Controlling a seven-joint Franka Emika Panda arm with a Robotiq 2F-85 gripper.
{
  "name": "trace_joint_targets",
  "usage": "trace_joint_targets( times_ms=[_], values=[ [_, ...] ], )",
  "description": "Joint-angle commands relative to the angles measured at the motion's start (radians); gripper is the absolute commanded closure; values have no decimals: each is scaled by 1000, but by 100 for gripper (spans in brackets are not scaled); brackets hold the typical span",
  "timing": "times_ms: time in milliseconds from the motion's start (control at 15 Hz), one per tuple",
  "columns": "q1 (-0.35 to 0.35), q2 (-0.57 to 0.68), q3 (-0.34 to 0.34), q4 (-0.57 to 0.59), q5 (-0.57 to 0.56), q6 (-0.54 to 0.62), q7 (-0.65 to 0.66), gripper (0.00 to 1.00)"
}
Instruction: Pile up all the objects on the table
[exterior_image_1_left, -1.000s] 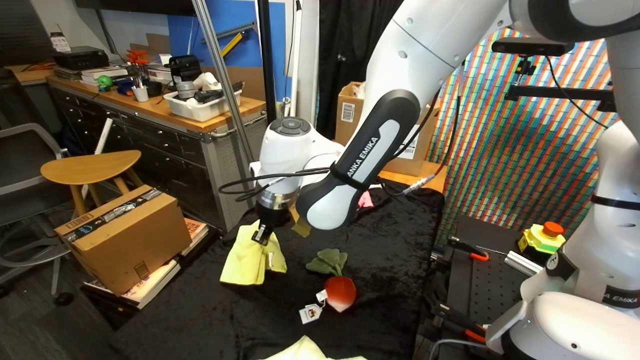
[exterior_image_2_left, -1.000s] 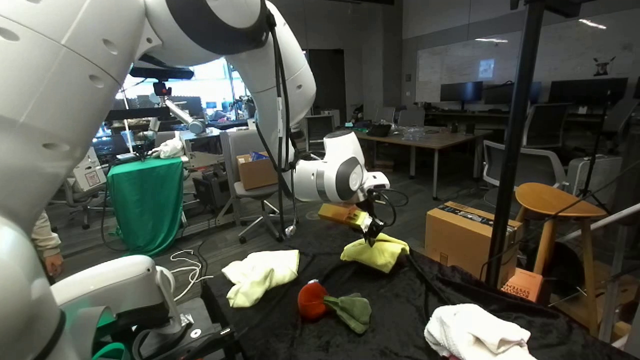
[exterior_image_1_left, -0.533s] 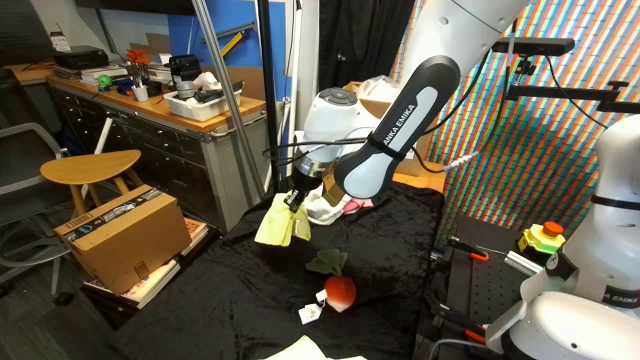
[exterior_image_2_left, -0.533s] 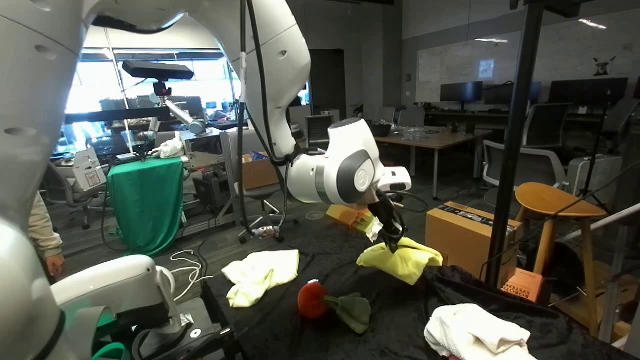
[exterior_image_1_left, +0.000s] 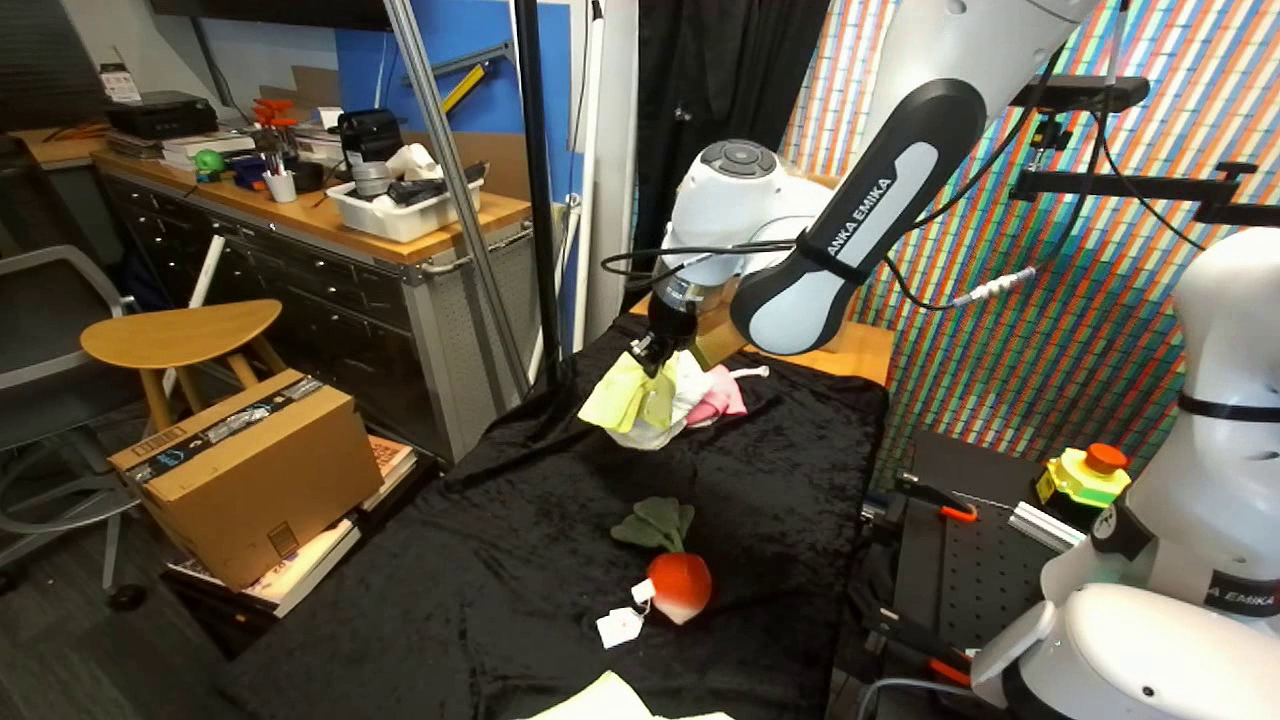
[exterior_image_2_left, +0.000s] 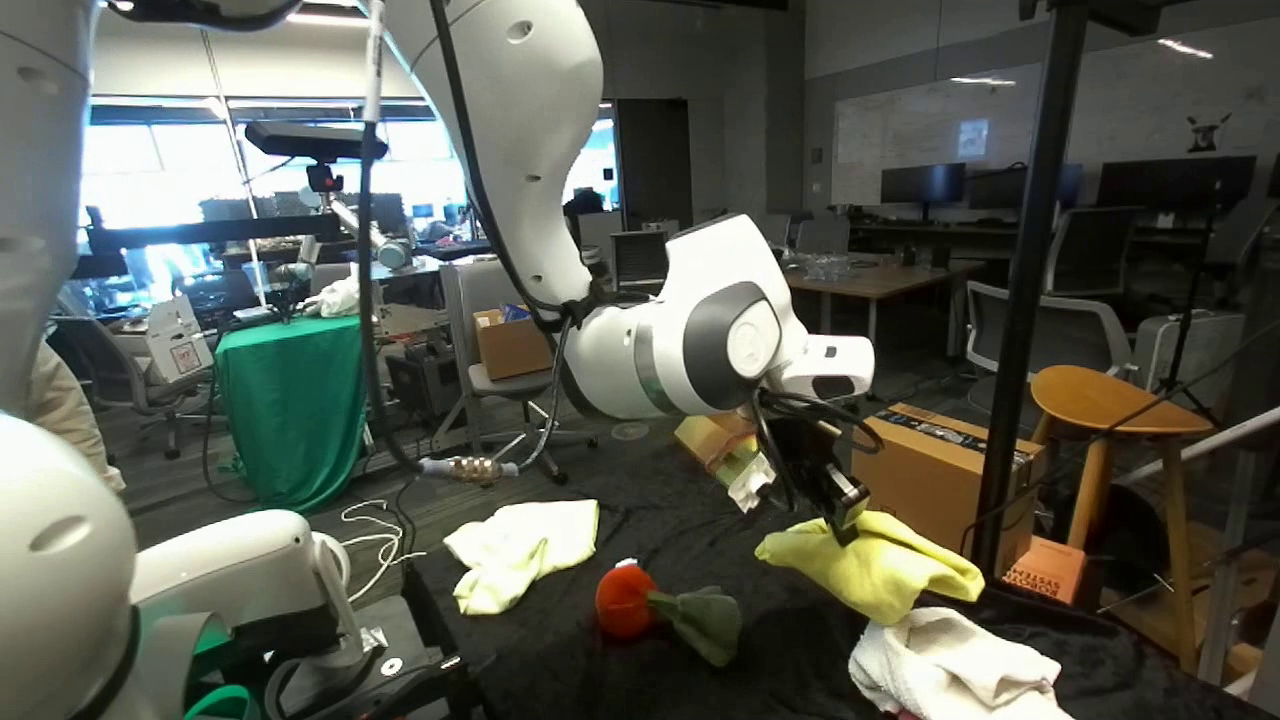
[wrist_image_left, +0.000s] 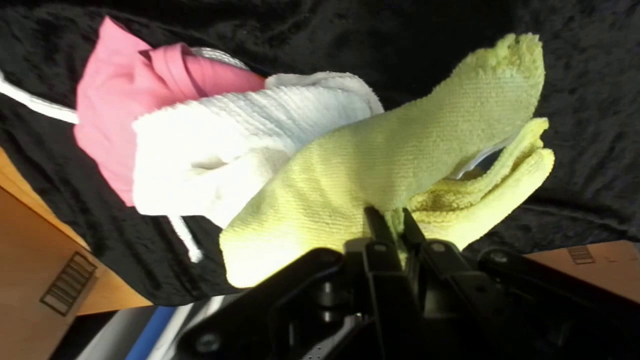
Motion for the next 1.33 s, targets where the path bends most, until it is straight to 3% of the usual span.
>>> trace_joint_targets(
  times_ms=[0, 200, 400, 467, 533, 667, 1133, 1267],
  values=[
    [140, -30, -166, -57, -67, -23, 160, 97],
    [225, -27, -257, -87, -94, -65, 248, 97],
    [285, -33, -306, -119, -96, -97, 293, 97],
    [300, -37, -315, -127, -94, -108, 300, 90],
    [315, -36, -324, -133, -92, -114, 308, 65],
    [342, -33, -336, -138, -88, -128, 322, 63],
    [406, -37, -354, -140, -87, -167, 330, 11],
    [424, -39, -346, -133, -94, -171, 315, 0]
  ],
)
